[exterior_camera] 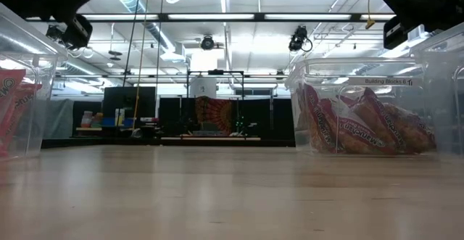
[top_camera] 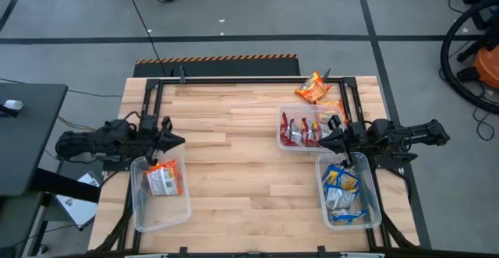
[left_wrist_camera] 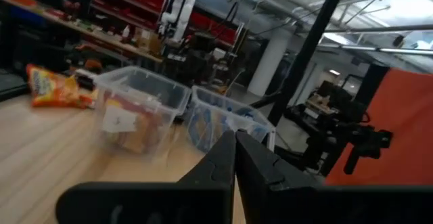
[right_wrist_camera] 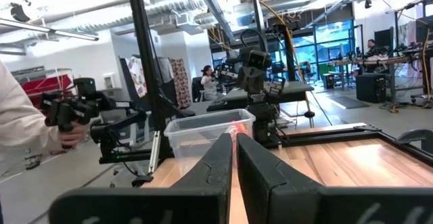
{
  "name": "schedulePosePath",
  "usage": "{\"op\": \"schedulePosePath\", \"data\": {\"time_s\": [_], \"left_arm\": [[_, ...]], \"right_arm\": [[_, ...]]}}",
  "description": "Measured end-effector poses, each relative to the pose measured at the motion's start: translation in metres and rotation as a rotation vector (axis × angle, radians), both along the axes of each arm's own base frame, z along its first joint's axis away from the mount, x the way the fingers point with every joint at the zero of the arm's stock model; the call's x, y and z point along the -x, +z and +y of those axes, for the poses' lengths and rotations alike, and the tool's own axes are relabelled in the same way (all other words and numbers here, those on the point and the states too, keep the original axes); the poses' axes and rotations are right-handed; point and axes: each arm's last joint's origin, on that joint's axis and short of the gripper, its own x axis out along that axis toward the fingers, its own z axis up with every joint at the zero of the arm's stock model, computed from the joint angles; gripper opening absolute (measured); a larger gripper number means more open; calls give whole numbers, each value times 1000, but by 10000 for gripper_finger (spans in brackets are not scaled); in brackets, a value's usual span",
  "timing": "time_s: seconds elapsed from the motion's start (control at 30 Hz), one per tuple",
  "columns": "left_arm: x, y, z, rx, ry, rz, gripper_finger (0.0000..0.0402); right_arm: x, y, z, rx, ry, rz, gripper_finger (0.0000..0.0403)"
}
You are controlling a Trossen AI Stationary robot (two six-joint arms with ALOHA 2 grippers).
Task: Sort Maruchan noodles
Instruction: Put the orange noodle pack into the left container
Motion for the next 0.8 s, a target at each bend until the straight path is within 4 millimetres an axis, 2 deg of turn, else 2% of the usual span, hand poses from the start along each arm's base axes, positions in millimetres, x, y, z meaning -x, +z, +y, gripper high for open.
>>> {"op": "schedulePosePath", "data": {"time_s": [0.2, 0.8], "left_arm": [[-1, -3, 0, 26, 0, 17, 39], [-1, -3, 0, 25, -1, 18, 38]], "right_arm": [[0, 0, 0, 0, 0, 0, 29], [0, 0, 0, 0, 0, 0, 29]]}}
